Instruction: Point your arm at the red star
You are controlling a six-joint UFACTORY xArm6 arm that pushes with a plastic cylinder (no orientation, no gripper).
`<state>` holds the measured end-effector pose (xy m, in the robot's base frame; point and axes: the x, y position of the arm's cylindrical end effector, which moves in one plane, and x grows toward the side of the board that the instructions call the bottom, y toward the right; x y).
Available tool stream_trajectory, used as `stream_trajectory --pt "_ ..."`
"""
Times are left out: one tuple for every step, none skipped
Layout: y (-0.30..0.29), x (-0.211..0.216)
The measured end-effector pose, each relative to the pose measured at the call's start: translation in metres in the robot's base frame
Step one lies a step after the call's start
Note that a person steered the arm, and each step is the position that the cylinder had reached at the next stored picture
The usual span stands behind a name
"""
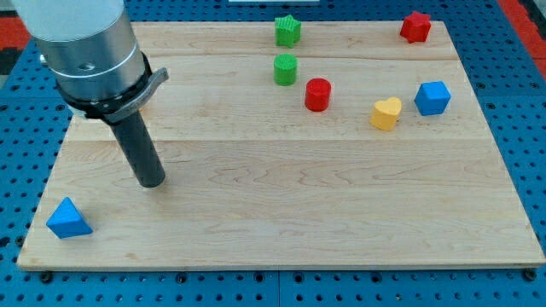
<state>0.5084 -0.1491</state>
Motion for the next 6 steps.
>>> stream_trajectory --pt "0.031 -0.027" --pt "0.063 -0.064" --pt "0.084 -0.089" --pt "0.105 -0.118" --pt "0.139 -0.153" --pt "0.177 -0.179"
